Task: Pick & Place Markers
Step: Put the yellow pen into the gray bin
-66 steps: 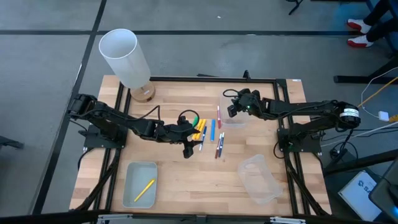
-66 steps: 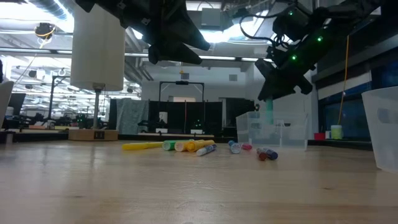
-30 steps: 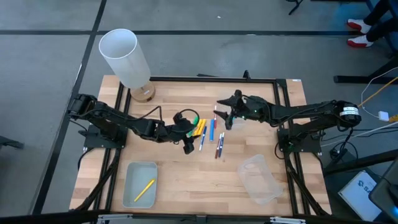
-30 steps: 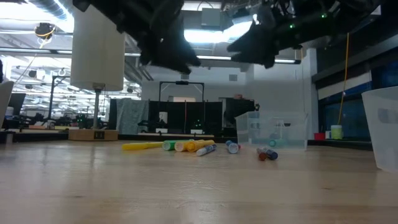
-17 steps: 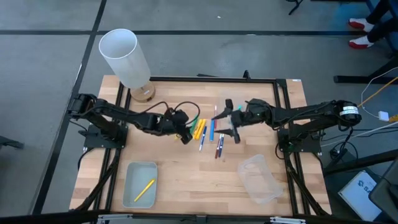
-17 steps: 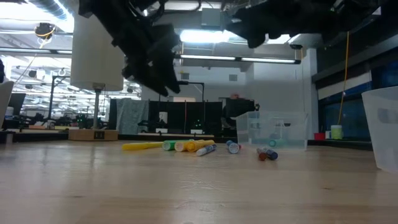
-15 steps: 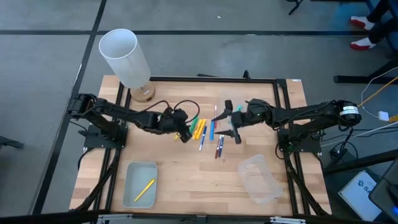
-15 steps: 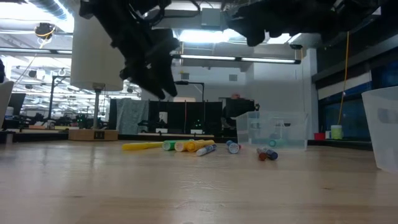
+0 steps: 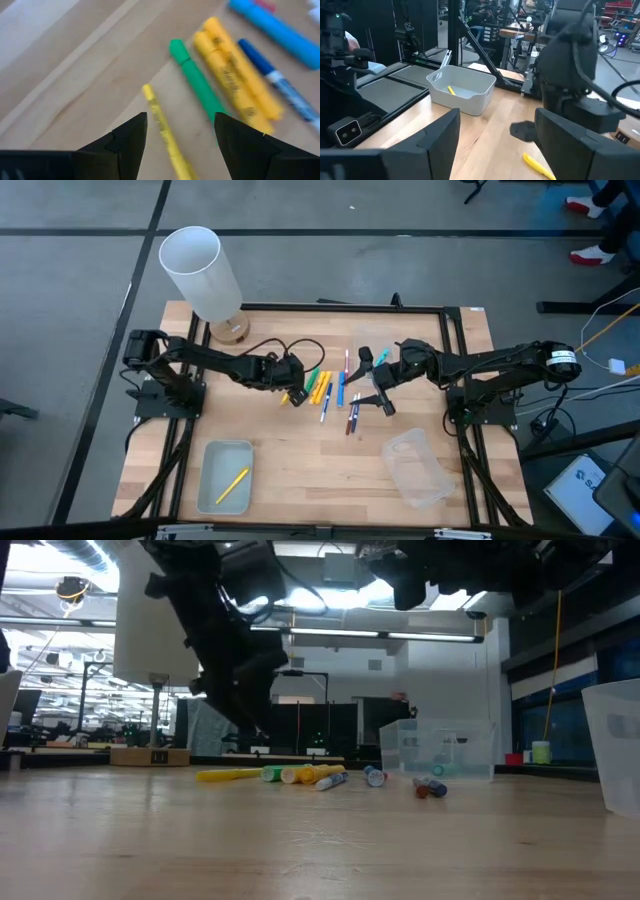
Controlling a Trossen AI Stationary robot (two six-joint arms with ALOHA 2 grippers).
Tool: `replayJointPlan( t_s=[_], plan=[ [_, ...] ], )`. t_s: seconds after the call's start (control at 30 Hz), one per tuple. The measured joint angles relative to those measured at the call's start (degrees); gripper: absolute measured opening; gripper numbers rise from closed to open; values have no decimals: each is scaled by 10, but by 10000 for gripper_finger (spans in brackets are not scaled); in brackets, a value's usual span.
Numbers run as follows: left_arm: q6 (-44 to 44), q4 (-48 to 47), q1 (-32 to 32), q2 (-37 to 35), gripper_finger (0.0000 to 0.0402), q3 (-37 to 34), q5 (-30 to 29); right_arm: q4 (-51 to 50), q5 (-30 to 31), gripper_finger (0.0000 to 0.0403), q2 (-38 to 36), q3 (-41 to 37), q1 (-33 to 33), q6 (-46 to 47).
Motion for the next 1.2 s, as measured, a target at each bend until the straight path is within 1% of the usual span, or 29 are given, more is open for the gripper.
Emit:
replayJointPlan(
  t_s=[0.2, 0.33, 0.43, 0.53, 0.73, 1.0, 1.1, 1.2],
  plan=[
    [-24, -31, 14, 1, 226, 0, -10, 0, 0, 255, 0, 0, 0, 0],
    [-49, -34, 14, 3, 226, 0, 21, 0, 1, 255, 0, 0, 0, 0],
    [-61, -41, 6, 11, 226, 0, 15, 0, 1, 255, 0, 0, 0, 1],
    [-65, -46, 3, 26, 226, 0, 4, 0, 1, 255, 0, 0, 0, 1],
    [-66, -44, 2, 63, 226, 0, 43, 0, 21, 255, 0, 0, 0, 3],
    [-55, -40, 0, 96, 225, 2, 34, -1, 21, 255, 0, 0, 0, 3],
    [-55, -45, 0, 97, 210, 2, 34, -1, 21, 255, 0, 0, 0, 3],
    [-55, -43, 0, 95, 179, 2, 41, -1, 21, 255, 0, 0, 0, 3]
  ],
)
